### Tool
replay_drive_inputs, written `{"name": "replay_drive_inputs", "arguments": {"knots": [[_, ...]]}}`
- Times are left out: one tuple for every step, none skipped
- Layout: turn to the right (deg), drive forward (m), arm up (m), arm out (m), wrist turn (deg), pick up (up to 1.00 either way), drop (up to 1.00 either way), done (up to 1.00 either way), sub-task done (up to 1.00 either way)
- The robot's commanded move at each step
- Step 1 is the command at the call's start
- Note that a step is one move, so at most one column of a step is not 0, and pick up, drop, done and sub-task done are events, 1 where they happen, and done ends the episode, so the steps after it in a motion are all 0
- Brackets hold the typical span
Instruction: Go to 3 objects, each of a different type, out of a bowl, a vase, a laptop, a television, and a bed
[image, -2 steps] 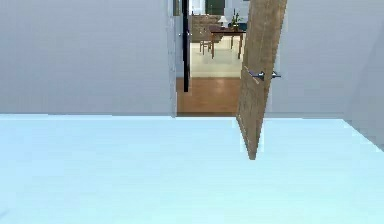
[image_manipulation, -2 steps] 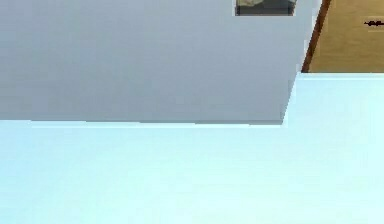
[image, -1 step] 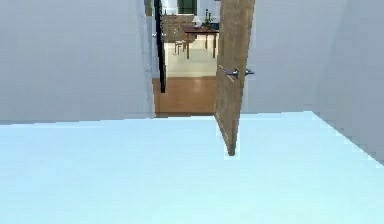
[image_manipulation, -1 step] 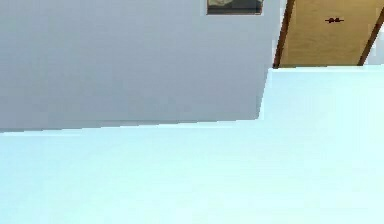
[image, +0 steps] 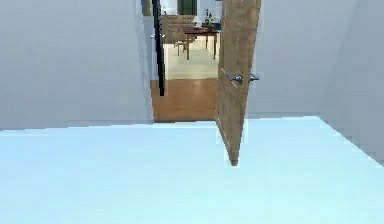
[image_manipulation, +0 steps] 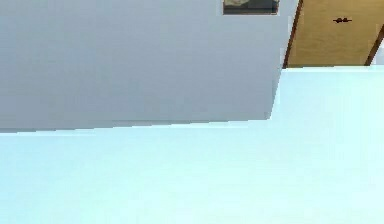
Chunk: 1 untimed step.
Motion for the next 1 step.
{"name": "replay_drive_inputs", "arguments": {"knots": [[-45.0, 0.0, 0.0, 0.0, 0.0, 0.0, 0.0, 0.0, 0.0]]}}
